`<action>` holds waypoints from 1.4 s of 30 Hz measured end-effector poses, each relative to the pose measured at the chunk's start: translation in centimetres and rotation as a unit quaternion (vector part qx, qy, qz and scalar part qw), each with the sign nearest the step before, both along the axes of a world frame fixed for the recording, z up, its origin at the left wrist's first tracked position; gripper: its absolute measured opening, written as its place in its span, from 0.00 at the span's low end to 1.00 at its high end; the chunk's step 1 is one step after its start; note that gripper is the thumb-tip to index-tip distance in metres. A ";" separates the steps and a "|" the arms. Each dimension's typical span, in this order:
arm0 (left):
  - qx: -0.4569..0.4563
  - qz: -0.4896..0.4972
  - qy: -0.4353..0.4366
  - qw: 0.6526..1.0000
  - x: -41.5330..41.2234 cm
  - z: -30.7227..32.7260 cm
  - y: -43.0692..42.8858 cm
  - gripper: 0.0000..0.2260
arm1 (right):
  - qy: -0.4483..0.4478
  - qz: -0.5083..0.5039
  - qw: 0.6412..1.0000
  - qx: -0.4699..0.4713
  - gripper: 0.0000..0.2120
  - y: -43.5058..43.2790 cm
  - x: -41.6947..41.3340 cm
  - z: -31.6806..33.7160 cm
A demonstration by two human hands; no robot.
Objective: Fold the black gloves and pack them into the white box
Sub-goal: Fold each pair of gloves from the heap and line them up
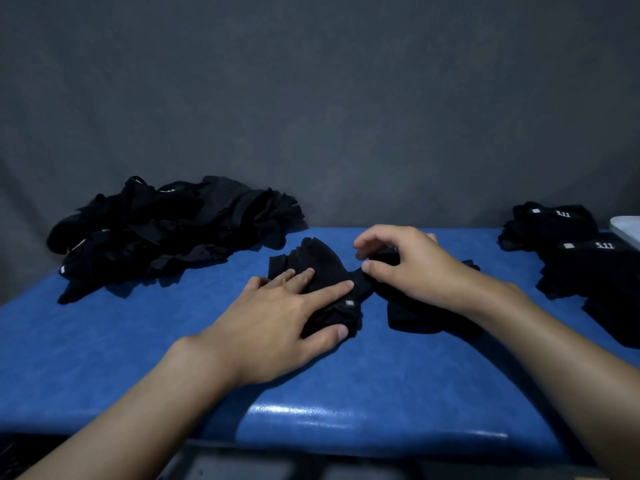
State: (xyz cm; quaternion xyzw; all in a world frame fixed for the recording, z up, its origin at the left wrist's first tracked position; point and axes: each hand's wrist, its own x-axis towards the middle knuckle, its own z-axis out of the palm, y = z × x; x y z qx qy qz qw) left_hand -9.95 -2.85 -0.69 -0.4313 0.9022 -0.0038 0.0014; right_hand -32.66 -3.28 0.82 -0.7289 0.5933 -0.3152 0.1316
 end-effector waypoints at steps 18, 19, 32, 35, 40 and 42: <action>0.061 0.127 0.085 0.986 1.6 1.5 -1.2 0.28 | 0.173 0.037 0.983 0.041 0.25 -0.3 1.2 -1.1; 0.064 0.132 0.075 0.986 1.6 1.6 -1.2 0.29 | 0.162 0.035 0.985 0.039 0.24 -0.3 1.1 -1.2; 0.032 0.132 0.111 0.985 1.8 2.7 -0.5 0.27 | 0.002 0.070 0.996 0.047 0.21 -0.2 1.6 0.0; 0.022 0.133 0.120 0.984 1.8 2.8 -0.5 0.26 | -0.043 0.089 0.994 0.043 0.21 -0.1 1.9 0.4; 0.038 0.136 0.141 0.980 1.9 2.4 -0.7 0.32 | -0.020 0.077 0.996 0.040 0.22 -0.4 2.1 0.0; 0.034 0.143 0.138 0.980 1.9 2.3 -0.8 0.32 | -0.012 0.077 0.996 0.045 0.22 -0.5 2.2 -0.1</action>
